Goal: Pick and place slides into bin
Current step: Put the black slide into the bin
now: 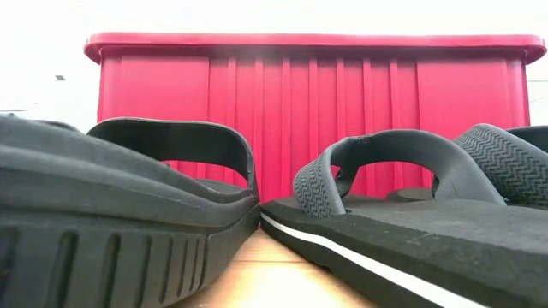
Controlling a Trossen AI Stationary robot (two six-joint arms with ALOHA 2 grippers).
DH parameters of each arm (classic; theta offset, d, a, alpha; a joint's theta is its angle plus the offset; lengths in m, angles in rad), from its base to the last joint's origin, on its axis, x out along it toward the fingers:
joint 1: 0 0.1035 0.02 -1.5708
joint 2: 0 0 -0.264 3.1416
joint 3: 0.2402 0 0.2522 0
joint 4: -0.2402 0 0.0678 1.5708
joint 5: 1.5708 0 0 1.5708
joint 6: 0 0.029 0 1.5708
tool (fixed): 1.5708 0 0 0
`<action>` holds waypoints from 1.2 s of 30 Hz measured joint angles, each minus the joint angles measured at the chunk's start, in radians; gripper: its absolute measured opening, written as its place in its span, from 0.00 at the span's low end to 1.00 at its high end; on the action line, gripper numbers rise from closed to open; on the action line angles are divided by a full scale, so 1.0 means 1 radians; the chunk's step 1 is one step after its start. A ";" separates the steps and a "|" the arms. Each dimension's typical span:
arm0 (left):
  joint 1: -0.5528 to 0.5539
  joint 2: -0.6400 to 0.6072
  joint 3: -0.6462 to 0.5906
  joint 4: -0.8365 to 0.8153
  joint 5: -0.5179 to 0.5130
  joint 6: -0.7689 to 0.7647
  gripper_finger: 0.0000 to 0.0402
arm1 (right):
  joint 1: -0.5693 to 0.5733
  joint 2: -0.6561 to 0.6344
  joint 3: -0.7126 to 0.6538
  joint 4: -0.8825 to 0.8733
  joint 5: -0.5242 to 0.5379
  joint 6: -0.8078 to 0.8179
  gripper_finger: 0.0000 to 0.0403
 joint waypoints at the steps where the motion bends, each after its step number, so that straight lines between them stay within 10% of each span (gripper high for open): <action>1: 0.000 0.000 0.000 0.000 0.000 0.006 0.37 | 0.011 0.007 -0.002 -0.005 -0.001 0.035 0.00; 36: -0.015 -0.009 0.000 -0.102 0.012 0.220 0.37 | 0.711 0.178 -0.501 0.377 0.161 1.074 0.00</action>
